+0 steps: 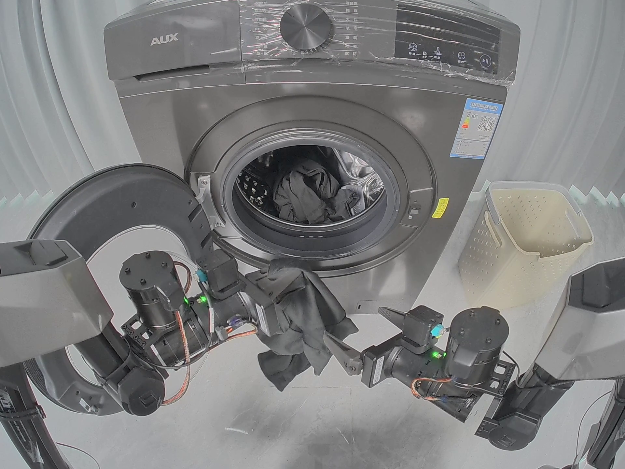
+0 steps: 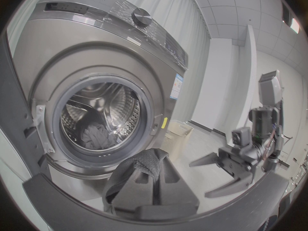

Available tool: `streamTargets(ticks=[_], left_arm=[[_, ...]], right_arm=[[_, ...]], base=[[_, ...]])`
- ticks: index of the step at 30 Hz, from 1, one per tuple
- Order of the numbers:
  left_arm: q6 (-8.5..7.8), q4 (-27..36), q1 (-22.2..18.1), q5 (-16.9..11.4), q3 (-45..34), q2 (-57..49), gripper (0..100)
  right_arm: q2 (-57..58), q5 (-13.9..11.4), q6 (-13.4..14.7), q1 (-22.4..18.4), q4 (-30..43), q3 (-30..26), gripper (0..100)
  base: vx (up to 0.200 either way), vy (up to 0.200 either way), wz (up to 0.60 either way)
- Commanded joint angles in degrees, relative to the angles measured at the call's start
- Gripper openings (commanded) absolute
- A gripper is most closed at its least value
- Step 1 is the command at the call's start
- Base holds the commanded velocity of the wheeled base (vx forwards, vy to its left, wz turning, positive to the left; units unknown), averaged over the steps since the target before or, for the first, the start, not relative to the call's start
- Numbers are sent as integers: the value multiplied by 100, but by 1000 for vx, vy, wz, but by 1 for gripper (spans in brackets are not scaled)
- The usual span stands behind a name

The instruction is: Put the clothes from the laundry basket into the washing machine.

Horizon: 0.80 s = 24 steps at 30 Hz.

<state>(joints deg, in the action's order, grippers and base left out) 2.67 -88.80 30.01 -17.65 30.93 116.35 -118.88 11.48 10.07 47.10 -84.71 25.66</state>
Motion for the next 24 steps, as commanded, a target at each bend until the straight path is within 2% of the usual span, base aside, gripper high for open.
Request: streamTargets(ticks=[1,9,14,16,17,19,24], left_arm=[[102,3,13,139,256,-24,0],[129,3,13,289,458,-7,0],[155,3,48,333,528,-16,0],[155,3,48,333,528,-16,0],[181,3,66,333,537,-16,0],[181,3,66,333,546,-16,0],[190,3,66,333,546,-16,0]], right_arm=[[-162,3,-49,106,-19,27,100],[-425,-32,-84,159,-89,202,100],[-777,-32,-119,9,-89,668,100],[-777,-32,-119,9,-89,668,100],[-935,-41,-198,-114,-89,1011,100],[-1032,-76,-234,-219,-89,1204,100],[-1190,-111,-234,-246,-81,1363,100]], base=[[0,0,0],[0,0,0],[0,0,0],[0,0,0],[0,0,0],[0,0,0],[0,0,0]])
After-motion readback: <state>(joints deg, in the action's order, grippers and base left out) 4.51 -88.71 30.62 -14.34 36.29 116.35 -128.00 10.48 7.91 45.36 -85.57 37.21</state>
